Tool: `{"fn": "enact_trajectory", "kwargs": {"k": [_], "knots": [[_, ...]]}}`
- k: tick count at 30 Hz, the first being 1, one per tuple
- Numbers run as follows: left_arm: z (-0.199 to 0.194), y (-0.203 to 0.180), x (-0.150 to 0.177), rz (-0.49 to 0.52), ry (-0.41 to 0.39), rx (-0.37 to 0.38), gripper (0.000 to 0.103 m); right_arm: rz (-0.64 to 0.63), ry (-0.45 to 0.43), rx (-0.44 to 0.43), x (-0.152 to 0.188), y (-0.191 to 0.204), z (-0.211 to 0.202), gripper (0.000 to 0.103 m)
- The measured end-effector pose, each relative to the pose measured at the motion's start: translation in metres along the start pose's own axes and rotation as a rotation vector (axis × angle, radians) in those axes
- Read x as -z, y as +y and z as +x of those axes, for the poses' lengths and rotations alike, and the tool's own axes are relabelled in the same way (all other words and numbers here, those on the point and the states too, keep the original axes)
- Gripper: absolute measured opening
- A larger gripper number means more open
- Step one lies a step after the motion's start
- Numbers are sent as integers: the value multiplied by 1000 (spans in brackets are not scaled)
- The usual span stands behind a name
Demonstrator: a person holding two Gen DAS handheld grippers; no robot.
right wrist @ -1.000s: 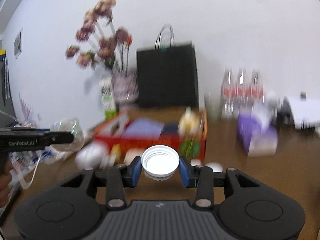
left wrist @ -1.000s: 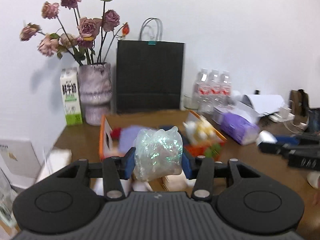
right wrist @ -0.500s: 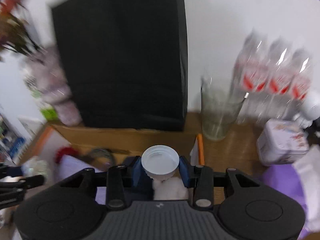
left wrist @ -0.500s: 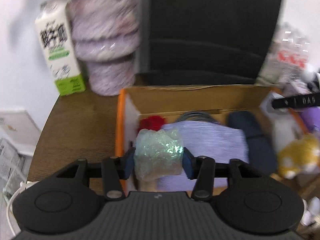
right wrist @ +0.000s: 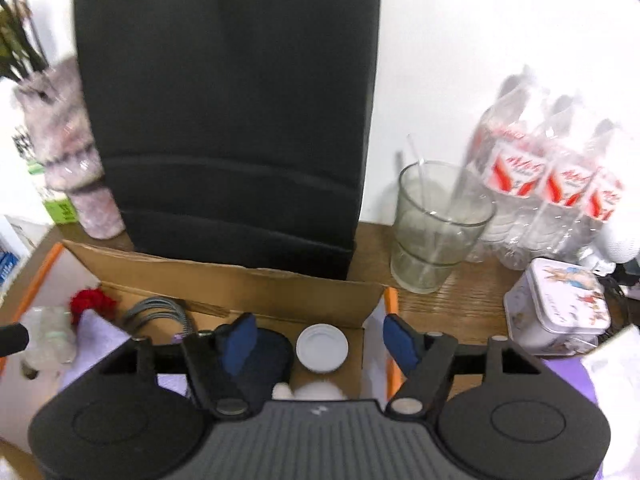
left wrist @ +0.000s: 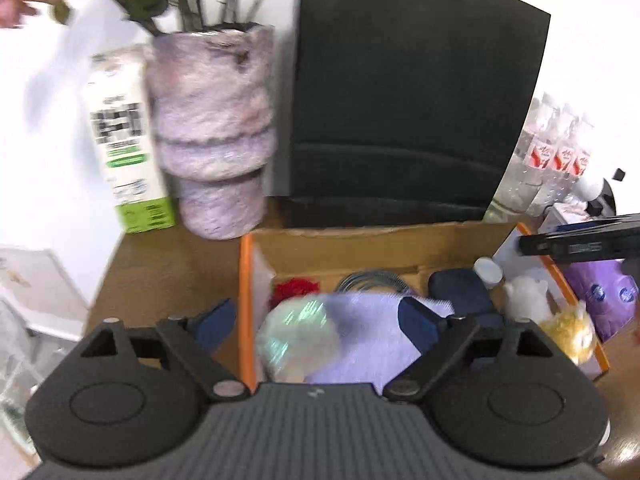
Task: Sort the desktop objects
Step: 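Withdraw both tools from the box back over the table items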
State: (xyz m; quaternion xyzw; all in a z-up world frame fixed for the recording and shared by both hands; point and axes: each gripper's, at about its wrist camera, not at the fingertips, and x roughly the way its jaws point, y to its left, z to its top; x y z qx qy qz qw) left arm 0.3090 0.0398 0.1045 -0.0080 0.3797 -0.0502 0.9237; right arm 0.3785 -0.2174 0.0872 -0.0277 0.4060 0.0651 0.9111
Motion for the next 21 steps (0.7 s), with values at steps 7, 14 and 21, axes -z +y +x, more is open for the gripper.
{"fn": "enact_trajectory", "kwargs": {"k": [7,14,21], "knots": [[-94,-17,64,-99,-89,0,100,44,-183,-131,76,4,-98,81],[-160,-58,169,-49,-189,10,103,45,-213,-193,188,28,-155,83],[-185,-79,275,8,-207,-12,103,-11,-176,-179,302,49,-190,85]]}}
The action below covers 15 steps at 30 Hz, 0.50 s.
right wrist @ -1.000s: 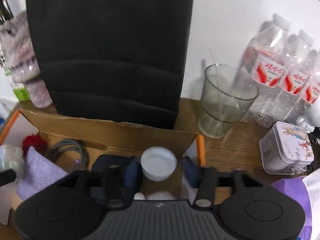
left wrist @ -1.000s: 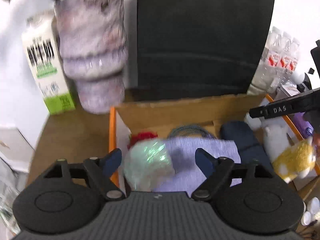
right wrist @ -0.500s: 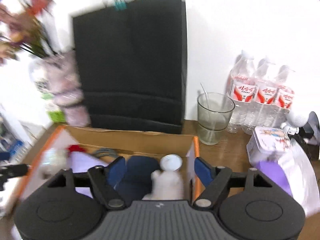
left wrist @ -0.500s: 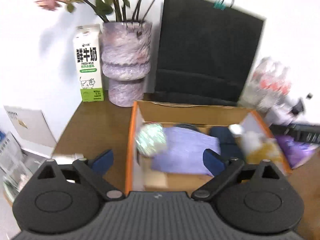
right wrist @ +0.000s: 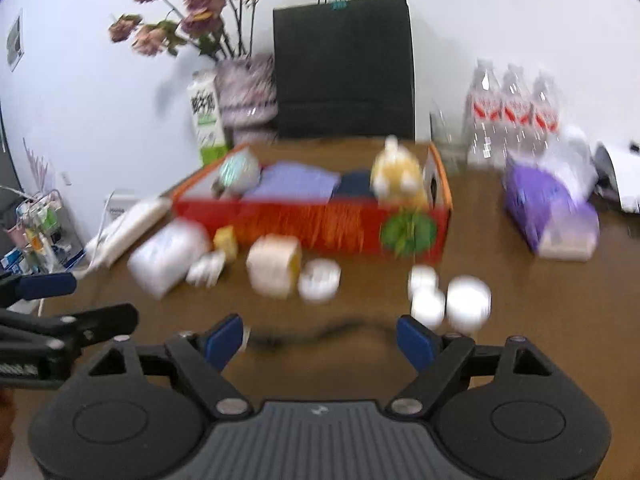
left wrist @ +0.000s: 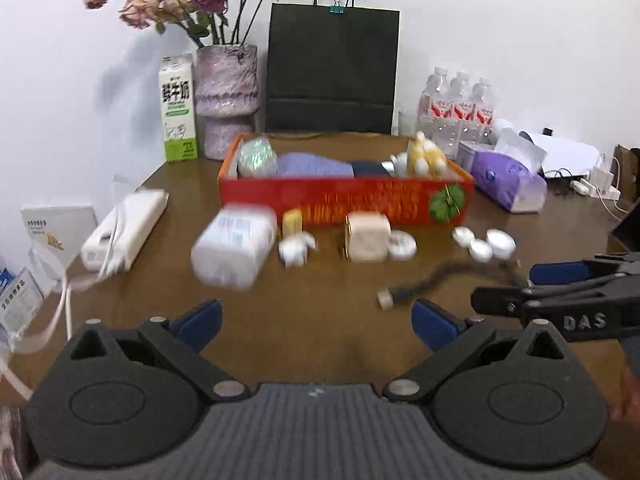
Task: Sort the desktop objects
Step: 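Withdraw both tools from the box back over the table items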
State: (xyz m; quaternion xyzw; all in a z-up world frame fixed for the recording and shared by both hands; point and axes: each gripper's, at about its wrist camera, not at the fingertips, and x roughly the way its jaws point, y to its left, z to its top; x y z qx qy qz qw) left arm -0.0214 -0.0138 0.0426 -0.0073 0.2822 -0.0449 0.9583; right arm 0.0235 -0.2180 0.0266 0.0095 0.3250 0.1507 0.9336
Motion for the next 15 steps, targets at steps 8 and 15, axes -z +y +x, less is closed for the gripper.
{"fn": "enact_trajectory", "kwargs": {"k": [8,15], "knots": [[-13,7,50,-60,-1,18,103,47,-33,31,68,9,-37,94],[-9,-1,55,-38,11,-28,103,90,-31,83,85,11,-34,94]]}}
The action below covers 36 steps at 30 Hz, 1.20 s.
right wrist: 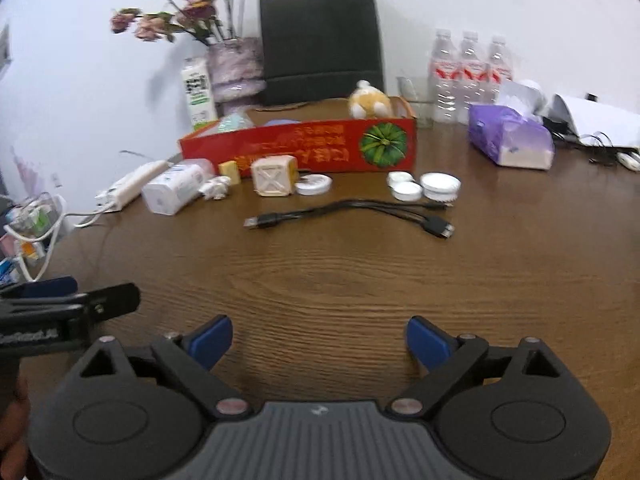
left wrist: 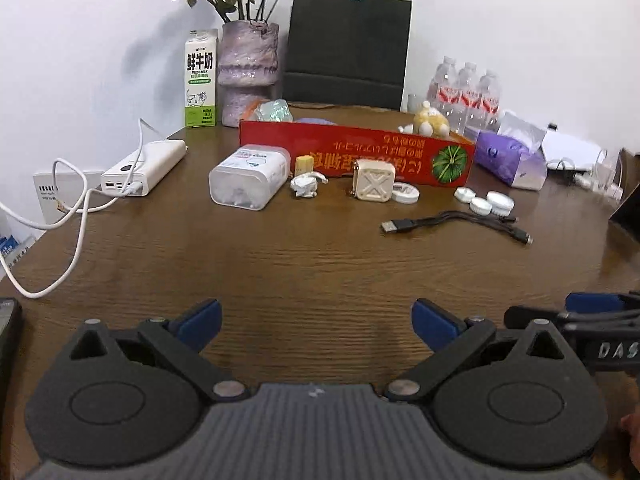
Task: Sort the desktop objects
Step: 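Withdraw both tools from the box back over the table items, then grasp the white cotton-bud box with the left tool while the right tool grasps the cream cube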
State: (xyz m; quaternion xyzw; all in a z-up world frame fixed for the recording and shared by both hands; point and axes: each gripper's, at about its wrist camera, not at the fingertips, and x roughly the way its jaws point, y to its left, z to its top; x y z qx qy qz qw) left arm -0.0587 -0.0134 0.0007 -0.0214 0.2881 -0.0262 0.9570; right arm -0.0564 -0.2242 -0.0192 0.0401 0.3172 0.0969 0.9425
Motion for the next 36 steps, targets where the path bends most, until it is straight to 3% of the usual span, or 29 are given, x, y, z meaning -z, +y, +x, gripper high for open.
{"fn": "enact_trajectory", "kwargs": {"k": [4,17,23,26,30,33,36], "knots": [[7,-8,0,69,43,41,103,29,-11,-14,5,-3,-2,94],[11,-5,1,29,74,26,103,29,-15,-11,6,-2,0,94],[11,-4,-3,23,72,58,103,5,16,17,1,2,3,95],[15,2,-22,19,38,58,103,-4,0,17,-11,-2,6,90],[35,12,-55,95,-46,-45,103,-28,-31,-6,-38,-5,19,88],[65,30,-82,58,-37,-108,103,-42,-39,-54,-61,-3,37,82],[106,48,-108,21,23,-93,103,-61,-33,-95,-87,5,68,82]]}}
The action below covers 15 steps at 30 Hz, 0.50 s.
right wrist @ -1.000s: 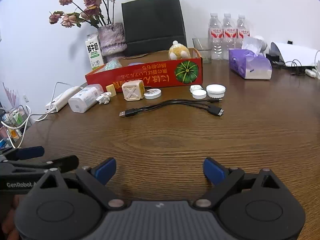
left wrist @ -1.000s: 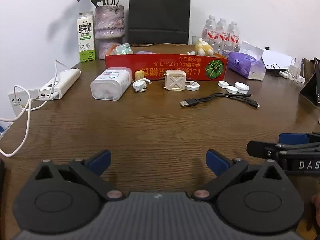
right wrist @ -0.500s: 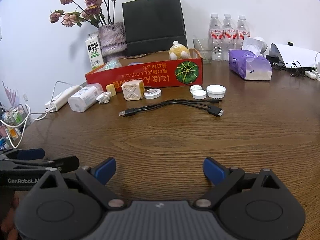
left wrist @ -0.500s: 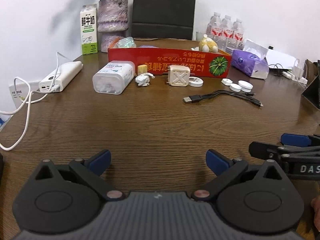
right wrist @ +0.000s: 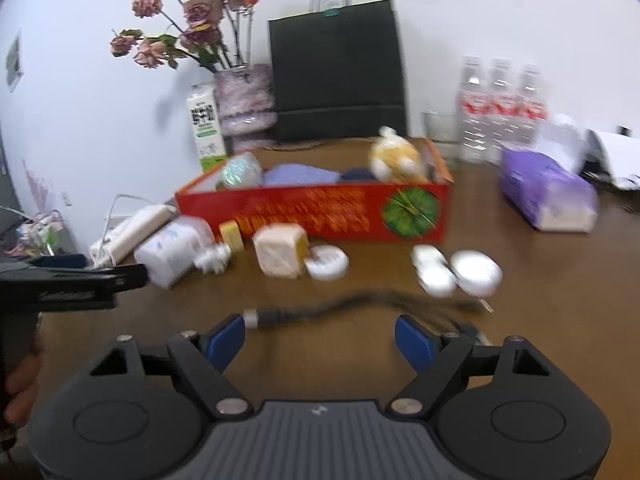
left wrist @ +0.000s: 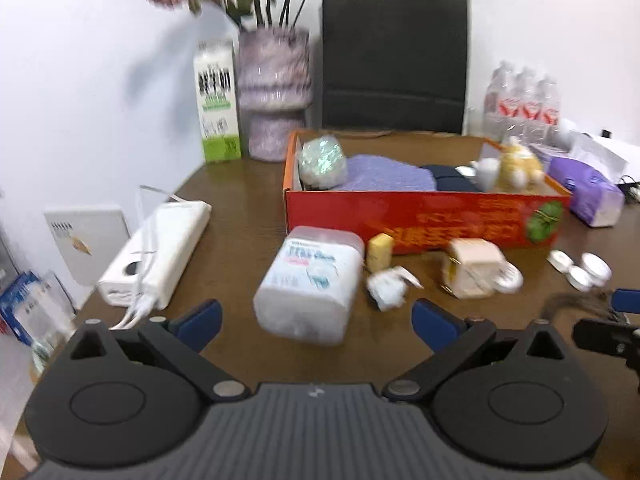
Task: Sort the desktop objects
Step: 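Grasp the white cotton-bud box with the left tool while the right tool grasps the cream cube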
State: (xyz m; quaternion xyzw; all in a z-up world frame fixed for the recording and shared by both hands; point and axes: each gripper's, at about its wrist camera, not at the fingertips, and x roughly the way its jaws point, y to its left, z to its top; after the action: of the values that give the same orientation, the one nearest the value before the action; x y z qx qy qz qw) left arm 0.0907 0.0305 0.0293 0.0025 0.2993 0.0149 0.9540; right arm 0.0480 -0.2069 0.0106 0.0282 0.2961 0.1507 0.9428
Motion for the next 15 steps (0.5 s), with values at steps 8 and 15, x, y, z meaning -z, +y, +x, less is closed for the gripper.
{"fn": "enact_trajectory", "kwargs": {"k": [8,15], "knots": [[59,18,-17,-61,77,47,103,-80,43,-37,-45,25,96,74],[63,10,-14,-53,127,87,68,-134,72,-17,-45,38,123,50]]}}
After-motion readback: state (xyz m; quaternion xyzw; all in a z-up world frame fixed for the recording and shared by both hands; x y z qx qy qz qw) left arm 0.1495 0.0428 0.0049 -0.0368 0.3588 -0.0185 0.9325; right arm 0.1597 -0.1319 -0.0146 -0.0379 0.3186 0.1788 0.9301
